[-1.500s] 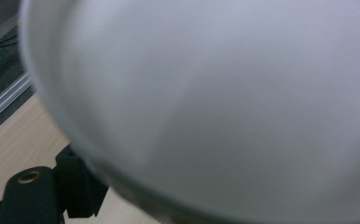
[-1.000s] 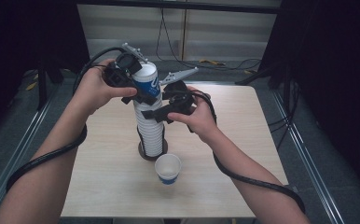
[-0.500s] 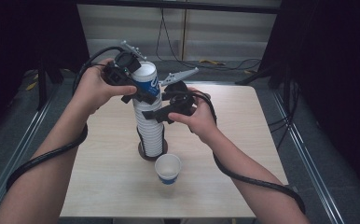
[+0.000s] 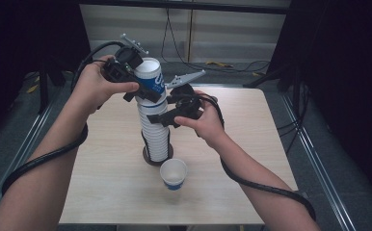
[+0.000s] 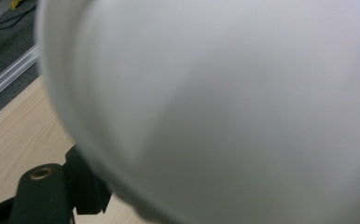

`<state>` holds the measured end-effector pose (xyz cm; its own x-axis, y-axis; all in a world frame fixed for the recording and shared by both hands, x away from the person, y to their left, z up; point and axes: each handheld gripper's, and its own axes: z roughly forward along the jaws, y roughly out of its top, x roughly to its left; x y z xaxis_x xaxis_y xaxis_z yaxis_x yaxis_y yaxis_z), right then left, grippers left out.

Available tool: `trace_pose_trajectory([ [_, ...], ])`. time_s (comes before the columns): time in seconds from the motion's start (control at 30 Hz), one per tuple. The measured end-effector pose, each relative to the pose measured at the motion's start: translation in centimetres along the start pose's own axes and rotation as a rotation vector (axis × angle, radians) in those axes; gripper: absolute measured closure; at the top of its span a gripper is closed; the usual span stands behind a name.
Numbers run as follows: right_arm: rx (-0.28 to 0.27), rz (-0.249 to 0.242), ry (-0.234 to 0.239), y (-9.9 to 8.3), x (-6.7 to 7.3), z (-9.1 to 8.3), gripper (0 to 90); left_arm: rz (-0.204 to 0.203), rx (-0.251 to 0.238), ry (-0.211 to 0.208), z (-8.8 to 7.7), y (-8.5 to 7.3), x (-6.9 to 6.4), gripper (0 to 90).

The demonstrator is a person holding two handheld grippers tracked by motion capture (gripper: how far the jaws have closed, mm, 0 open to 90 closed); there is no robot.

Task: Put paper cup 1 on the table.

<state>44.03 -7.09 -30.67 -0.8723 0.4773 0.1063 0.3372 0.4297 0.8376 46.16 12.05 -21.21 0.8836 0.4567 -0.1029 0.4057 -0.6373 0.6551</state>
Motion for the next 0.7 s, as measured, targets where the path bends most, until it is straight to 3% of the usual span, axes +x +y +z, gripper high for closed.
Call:
trace_pose_trajectory([
  [0.2, -0.005, 0.001, 0.003, -0.1, 0.0, -0.1, 14.0, -0.014, -0.004, -0.002, -0.7, 0.6, -0.1, 20.8],
  [0.33, -0.012, 0.002, 0.002, -0.2, 0.0, -0.1, 14.0, 0.003, 0.02, -0.004, -1.0, 0.8, -0.1, 21.0],
  [0.4, -0.014, 0.001, 0.003, -0.3, 0.0, -0.1, 14.0, -0.013, -0.001, -0.004, -1.1, 0.9, -0.2, 21.0],
  [0.7, -0.02, 0.0, 0.003, -0.5, 0.0, -0.3, 13.9, -0.004, -0.014, 0.005, -2.1, 1.6, -0.5, 20.9],
])
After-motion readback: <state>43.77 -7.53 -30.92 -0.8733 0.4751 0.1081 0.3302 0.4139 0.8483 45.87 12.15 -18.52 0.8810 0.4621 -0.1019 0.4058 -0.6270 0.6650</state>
